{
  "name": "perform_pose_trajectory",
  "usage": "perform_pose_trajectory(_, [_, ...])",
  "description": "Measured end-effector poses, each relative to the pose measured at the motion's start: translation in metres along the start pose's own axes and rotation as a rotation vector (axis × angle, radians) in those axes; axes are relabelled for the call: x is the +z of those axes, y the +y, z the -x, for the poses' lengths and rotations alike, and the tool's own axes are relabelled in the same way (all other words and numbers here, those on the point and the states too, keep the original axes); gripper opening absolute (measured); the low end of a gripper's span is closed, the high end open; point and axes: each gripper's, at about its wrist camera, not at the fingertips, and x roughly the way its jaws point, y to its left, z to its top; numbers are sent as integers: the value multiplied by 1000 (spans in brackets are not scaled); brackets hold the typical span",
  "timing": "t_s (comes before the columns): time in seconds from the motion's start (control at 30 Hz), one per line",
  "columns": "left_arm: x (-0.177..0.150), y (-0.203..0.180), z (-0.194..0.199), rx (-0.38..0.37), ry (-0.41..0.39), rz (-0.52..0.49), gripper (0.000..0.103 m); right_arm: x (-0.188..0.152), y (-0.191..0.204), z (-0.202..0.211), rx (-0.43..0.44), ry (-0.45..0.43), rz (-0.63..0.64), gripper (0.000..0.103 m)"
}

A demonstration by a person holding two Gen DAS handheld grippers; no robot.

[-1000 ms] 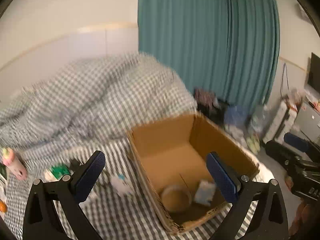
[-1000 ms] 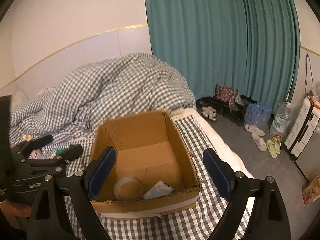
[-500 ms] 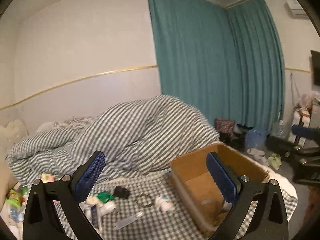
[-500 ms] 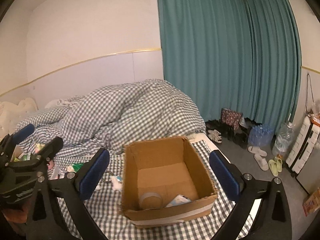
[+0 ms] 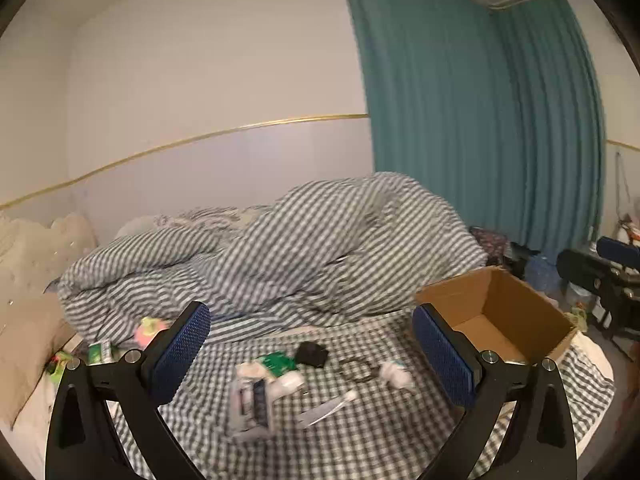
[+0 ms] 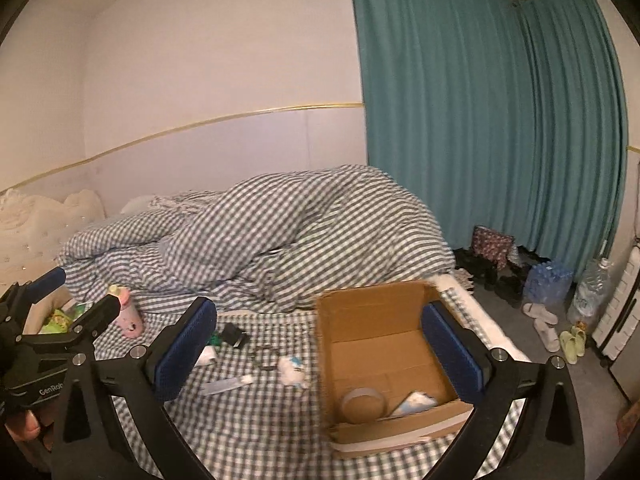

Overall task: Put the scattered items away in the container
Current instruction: 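Move both tools back over the remaining items on the bed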

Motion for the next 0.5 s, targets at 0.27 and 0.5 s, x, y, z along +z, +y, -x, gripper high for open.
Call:
perform_pose_trajectory(0.27, [-15,55,4,109,11,36,103,-5,52,-24,70,35,53,103])
perform_pose_trajectory(0.5, [-27,97,5,137,22,93,103,-12,91,-41,119,65,94,103])
